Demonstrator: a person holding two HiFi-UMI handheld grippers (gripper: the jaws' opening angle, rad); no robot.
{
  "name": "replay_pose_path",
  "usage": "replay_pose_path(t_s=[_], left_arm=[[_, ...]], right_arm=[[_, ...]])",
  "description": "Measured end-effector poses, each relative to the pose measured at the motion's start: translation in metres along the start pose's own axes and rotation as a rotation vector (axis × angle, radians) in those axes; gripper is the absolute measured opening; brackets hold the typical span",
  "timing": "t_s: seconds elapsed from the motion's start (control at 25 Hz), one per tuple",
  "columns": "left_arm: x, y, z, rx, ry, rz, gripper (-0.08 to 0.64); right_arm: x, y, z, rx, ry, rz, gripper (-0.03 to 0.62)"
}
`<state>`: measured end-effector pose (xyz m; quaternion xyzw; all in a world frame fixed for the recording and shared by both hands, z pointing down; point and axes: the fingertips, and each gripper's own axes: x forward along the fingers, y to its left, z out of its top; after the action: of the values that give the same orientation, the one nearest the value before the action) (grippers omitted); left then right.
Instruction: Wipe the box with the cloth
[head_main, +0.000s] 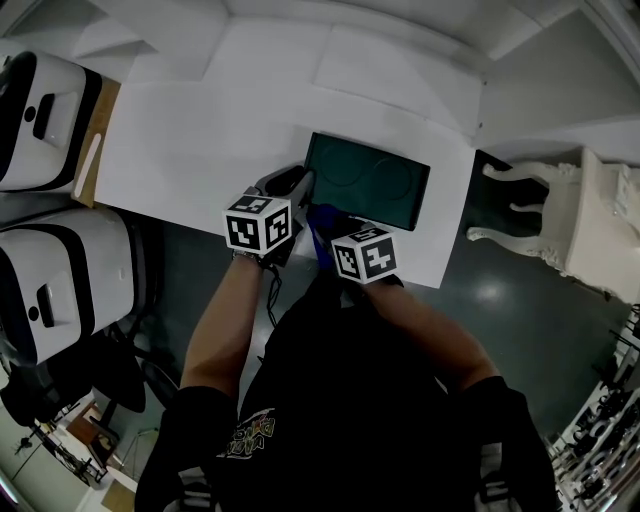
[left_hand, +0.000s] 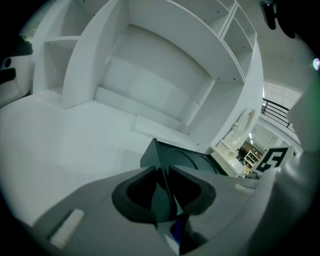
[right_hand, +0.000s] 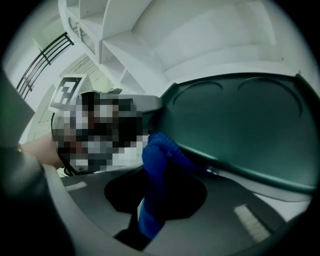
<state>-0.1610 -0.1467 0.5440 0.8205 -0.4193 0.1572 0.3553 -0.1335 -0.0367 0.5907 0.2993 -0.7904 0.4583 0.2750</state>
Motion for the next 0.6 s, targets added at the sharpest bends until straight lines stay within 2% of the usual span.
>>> replay_pose_path(t_s=[0.28, 0.6], left_arm=[[0.001, 0.0, -0.001, 0.0, 0.005, -0.007, 0.084], [0.001, 0.0, 0.0, -0.014, 0.002, -0.015, 0.086]], right_arm=[[0.033, 0.019, 0.014, 0.027, 0.001, 0.04, 0.098], [0.038, 0.022, 0.017, 0.026, -0.005, 0.048, 0.098]])
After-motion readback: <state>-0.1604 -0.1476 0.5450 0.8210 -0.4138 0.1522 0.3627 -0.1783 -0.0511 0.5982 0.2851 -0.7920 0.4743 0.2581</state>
